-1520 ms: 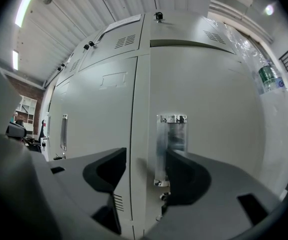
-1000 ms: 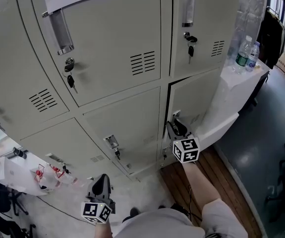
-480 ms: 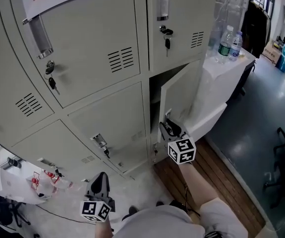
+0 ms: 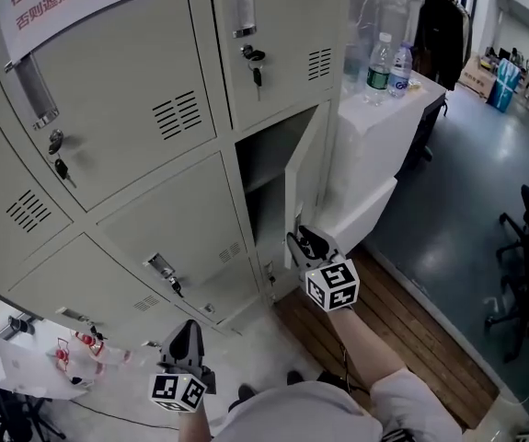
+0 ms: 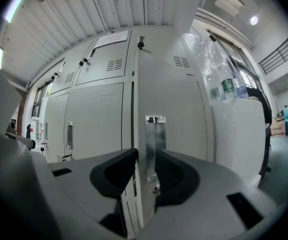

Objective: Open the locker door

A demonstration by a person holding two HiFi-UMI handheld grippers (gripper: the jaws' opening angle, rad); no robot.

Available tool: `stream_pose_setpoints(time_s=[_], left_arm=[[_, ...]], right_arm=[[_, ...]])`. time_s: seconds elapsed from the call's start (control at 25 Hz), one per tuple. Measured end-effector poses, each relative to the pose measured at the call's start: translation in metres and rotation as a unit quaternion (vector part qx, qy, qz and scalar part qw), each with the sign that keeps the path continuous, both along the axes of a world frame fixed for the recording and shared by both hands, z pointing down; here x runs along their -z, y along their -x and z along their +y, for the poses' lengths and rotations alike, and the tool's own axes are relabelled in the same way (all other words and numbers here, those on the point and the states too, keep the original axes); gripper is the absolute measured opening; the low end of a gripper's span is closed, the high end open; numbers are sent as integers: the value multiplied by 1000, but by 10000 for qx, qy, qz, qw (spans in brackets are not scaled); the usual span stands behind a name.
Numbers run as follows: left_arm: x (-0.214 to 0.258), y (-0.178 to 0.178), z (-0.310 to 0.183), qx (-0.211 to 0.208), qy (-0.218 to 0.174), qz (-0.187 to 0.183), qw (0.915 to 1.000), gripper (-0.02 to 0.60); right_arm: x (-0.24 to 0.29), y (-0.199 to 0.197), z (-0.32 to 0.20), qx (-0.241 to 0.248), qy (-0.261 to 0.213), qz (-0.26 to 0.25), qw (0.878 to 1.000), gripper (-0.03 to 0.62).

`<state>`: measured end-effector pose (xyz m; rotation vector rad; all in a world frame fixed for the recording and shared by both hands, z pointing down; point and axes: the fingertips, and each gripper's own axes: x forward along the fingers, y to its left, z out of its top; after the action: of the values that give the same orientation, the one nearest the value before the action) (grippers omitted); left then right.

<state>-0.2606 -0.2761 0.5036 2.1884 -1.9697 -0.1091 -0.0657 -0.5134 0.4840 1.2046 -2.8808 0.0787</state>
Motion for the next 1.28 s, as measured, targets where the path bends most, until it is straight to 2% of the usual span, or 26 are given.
stream_pose_setpoints(time_s=[0.36,0.64,0.92,1.12,1.28], left_arm=[[-1,-37,-11,-322,14,-24,9995,3],[-1,-68,-19,-592,15,-77,9982,3],[6,-97,-26,-841,-15,-174,9963,3],[7,-111,-31,-951,-15,-229,9952,3],[8,-114,-33,-941,-10,-266,9952,2]], right_arm=[[-1,-47,11,-214,-21,12,9998,114],[-3,-102,11,-633,15,-89,9980,112],[-5,-167,-1,-1240,-59,-2,9923,89],[-5,-220,-19,-1918,-78,-11,9814,32],[-6,-245,-20,-2175,-23,-129,9760,20]])
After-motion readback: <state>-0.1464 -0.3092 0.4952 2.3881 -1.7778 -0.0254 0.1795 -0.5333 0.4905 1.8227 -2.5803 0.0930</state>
